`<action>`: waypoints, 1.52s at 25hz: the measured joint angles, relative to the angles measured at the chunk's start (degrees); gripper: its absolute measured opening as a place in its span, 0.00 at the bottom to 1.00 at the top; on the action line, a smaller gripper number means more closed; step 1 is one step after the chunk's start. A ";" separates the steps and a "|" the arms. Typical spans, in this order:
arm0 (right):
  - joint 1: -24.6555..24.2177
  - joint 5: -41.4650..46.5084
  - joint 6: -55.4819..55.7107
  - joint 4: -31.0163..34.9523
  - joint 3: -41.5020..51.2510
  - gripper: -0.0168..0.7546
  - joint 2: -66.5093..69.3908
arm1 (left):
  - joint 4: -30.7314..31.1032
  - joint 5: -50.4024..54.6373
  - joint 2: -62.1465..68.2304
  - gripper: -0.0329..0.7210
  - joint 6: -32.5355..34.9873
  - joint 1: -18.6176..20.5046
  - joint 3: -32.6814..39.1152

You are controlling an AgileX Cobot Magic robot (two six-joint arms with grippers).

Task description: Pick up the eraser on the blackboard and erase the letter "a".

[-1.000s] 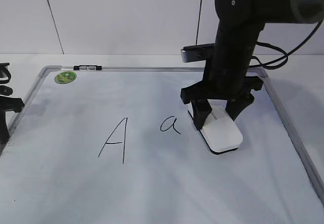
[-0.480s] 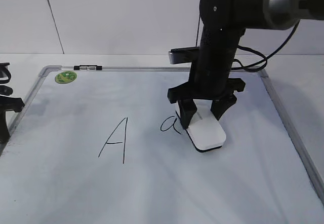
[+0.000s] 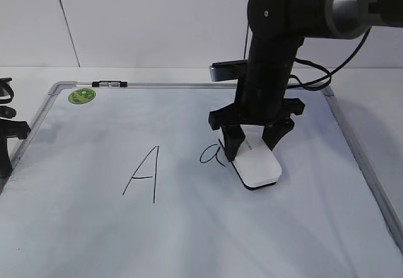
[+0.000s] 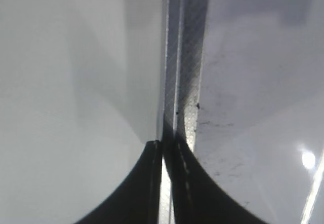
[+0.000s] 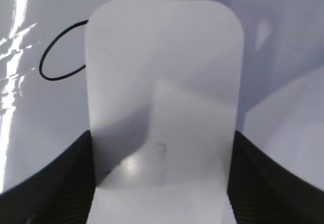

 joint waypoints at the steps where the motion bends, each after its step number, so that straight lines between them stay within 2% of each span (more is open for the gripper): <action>1: 0.00 0.00 0.00 -0.11 0.00 0.74 0.00 | 0.00 0.00 0.00 0.06 0.00 0.00 0.00; 26: 0.00 0.04 0.00 -4.74 -3.23 0.74 0.45 | -1.08 0.00 0.00 0.06 0.37 0.25 0.00; 38: 1.83 0.18 -0.52 -5.22 -3.77 0.74 3.15 | -1.20 0.00 0.00 0.06 0.44 0.27 0.00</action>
